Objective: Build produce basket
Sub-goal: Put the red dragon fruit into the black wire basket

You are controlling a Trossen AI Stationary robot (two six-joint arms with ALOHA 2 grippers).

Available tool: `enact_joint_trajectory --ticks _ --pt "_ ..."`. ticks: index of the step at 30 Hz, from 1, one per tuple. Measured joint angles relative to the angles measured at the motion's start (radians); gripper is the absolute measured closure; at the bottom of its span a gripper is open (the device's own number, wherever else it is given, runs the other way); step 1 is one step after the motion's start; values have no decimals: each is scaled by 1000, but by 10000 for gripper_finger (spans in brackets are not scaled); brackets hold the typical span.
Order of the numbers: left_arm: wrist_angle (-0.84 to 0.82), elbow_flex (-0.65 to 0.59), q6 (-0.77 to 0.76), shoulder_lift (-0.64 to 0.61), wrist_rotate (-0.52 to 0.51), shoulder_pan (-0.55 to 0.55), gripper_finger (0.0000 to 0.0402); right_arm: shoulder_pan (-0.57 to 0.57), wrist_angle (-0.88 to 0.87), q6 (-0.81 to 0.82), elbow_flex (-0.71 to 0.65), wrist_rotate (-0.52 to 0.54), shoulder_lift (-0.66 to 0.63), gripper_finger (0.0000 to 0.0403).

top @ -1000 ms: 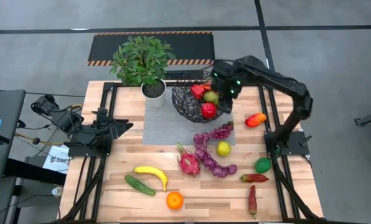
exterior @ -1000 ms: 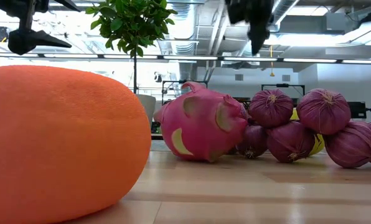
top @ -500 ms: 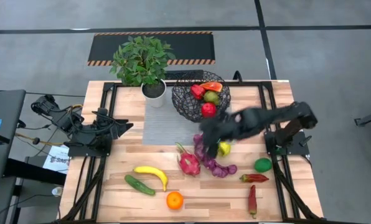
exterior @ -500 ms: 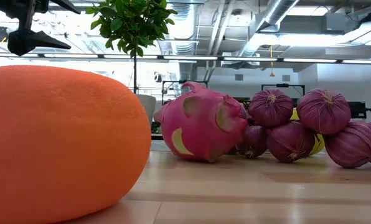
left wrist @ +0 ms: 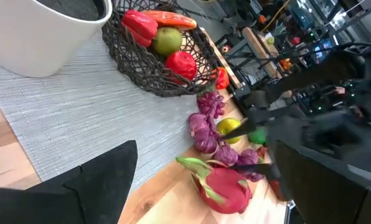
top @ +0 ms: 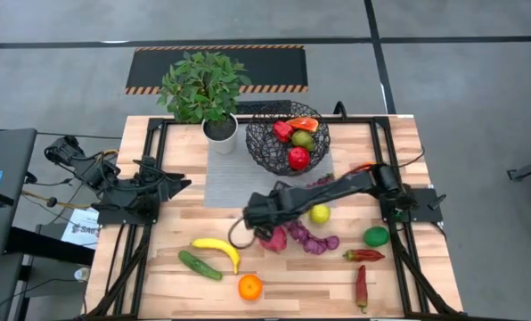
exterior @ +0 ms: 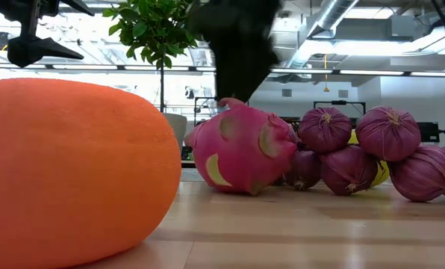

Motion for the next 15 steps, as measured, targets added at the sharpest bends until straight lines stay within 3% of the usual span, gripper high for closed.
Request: enact_joint_trajectory --ticks 15 --pt "-2 0 0 0 20 0 38 -122 85 -60 -1 -224 143 92"
